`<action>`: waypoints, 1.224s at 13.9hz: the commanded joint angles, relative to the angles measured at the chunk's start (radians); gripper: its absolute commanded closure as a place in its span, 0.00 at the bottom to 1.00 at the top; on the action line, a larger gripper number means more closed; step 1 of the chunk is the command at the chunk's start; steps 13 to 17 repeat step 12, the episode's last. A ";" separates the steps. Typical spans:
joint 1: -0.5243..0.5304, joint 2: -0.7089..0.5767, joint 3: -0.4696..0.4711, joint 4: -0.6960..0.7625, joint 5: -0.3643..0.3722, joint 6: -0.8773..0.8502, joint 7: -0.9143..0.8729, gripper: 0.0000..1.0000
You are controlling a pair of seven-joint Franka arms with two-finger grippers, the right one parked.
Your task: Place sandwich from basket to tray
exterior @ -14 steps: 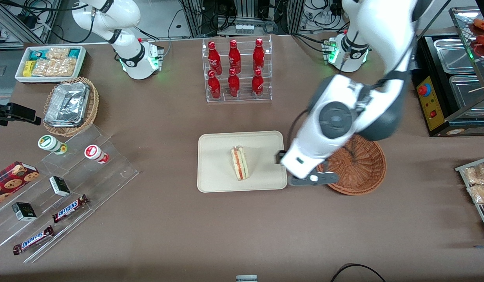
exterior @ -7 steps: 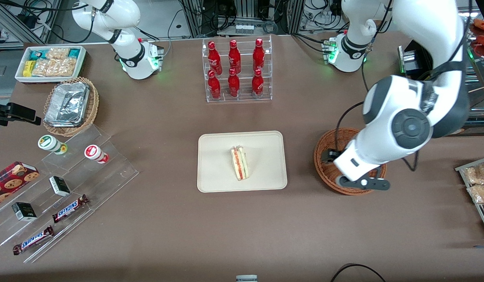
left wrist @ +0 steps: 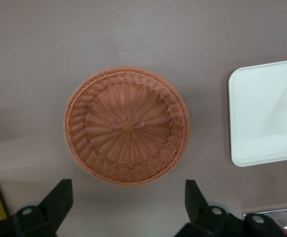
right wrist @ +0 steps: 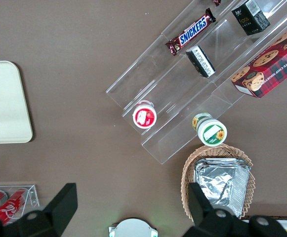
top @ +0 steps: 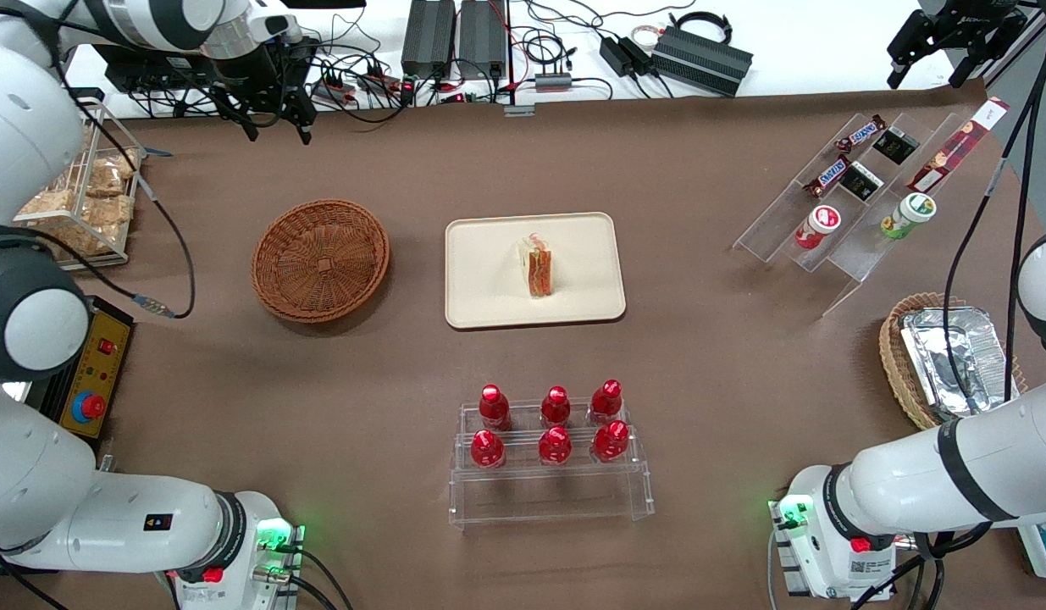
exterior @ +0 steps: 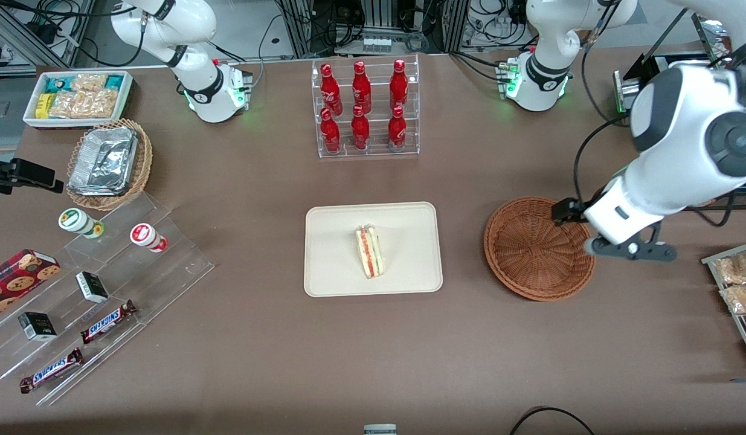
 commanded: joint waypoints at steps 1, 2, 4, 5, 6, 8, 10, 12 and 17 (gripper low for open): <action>0.058 -0.111 -0.021 -0.087 -0.004 -0.022 0.076 0.00; 0.084 -0.125 -0.027 -0.087 -0.010 -0.048 0.088 0.00; 0.098 -0.156 -0.024 -0.084 -0.010 -0.096 0.088 0.00; 0.098 -0.172 -0.019 -0.081 -0.008 -0.108 0.088 0.00; 0.098 -0.189 -0.006 -0.081 -0.007 -0.121 0.088 0.00; 0.098 -0.218 0.030 -0.073 -0.008 -0.145 0.088 0.00; 0.098 -0.226 0.053 -0.049 -0.008 -0.186 0.087 0.00; 0.100 -0.232 0.054 -0.047 -0.008 -0.191 0.087 0.00; 0.100 -0.232 0.054 -0.047 -0.008 -0.191 0.087 0.00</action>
